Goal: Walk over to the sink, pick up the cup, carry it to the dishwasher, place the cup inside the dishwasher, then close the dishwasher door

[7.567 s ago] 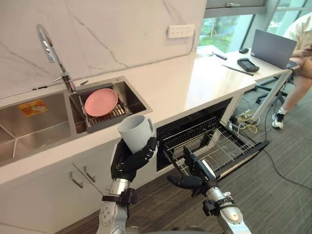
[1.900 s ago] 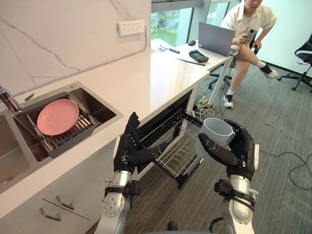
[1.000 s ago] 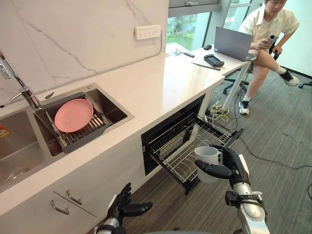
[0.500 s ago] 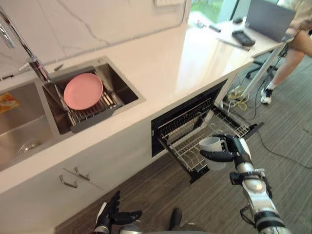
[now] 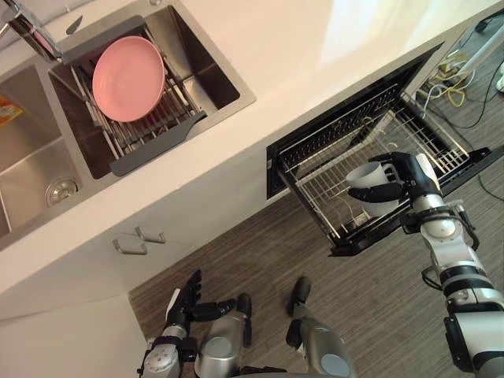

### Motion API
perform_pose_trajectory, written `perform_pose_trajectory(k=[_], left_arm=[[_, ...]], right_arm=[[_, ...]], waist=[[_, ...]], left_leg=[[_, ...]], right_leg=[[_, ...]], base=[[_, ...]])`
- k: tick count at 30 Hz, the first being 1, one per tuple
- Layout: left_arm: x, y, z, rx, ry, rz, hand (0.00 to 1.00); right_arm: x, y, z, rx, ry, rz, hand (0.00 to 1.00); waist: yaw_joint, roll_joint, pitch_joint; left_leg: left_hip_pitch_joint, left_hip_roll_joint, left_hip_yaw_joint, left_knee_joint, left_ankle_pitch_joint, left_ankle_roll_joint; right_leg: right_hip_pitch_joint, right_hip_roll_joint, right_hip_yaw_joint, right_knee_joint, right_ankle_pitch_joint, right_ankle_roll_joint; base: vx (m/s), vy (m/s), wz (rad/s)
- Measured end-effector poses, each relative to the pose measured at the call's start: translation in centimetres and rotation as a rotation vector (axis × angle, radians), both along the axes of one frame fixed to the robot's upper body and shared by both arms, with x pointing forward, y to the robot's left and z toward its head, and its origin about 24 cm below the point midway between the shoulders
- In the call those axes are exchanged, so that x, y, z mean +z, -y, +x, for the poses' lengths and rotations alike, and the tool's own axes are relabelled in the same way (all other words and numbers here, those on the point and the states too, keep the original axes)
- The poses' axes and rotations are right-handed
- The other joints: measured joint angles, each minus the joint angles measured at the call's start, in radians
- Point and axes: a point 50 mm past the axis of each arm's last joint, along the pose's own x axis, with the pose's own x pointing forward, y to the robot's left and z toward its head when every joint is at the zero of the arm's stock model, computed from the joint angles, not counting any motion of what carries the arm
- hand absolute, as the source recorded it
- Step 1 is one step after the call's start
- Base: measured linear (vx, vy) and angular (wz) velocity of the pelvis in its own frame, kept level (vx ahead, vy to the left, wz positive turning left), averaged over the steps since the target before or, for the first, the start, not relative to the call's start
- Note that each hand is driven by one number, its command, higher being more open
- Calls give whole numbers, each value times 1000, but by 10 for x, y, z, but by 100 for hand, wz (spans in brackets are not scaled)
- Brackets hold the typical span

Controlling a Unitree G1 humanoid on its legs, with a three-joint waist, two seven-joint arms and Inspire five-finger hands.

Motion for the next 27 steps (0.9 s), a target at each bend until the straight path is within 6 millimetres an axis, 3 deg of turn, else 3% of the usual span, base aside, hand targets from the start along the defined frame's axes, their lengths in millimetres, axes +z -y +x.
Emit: perform_pose_trajectory(k=[5,10,15,20,25,26,27], left_arm=[[3,6,9,-16,23,-18,100],[5,14,16,-50,36,-23,100],[6,21,21,-61,43,-48,100],[10,26,28,-70,65,-58,100],[11,26,31,-70,72,-68,100],[11,26,31,-67,71,-73,100],[11,26,31,-67,72,-73,100]], right_arm=[[1,-9,8,52,-38,-29,0],[-3,-3,9,12,-78,-24,0],[5,3,15,-68,-66,-70,0],[13,6,19,-114,-31,-66,0],[9,9,18,-130,-56,-59,0],[8,8,18,-124,-65,-56,100],[8,8,18,-115,-72,-54,100]], waist=[[4,16,25],[7,31,35],[6,40,41],[6,43,42],[3,44,43],[4,44,43],[5,44,43]], left_leg=[[-40,-11,-27,22,6,17],[-70,-15,-57,40,9,17],[-86,-14,-70,44,9,16],[-101,-13,-70,44,8,15],[-102,-21,-69,52,8,15],[-106,-23,-69,56,8,15],[-113,-23,-68,61,8,15]], right_leg=[[-57,-27,-25,82,-43,1],[-92,-48,-60,140,-86,-7],[-128,-60,-70,201,-111,-7],[-155,-64,-75,241,-119,-9],[-159,-76,-72,257,-125,-9],[-164,-79,-70,260,-125,-8],[-169,-80,-69,263,-126,-8]], base=[[-74,41,17],[-47,2,21],[21,-21,8],[37,-18,-1],[-27,22,0],[-62,24,0],[-80,20,0]])
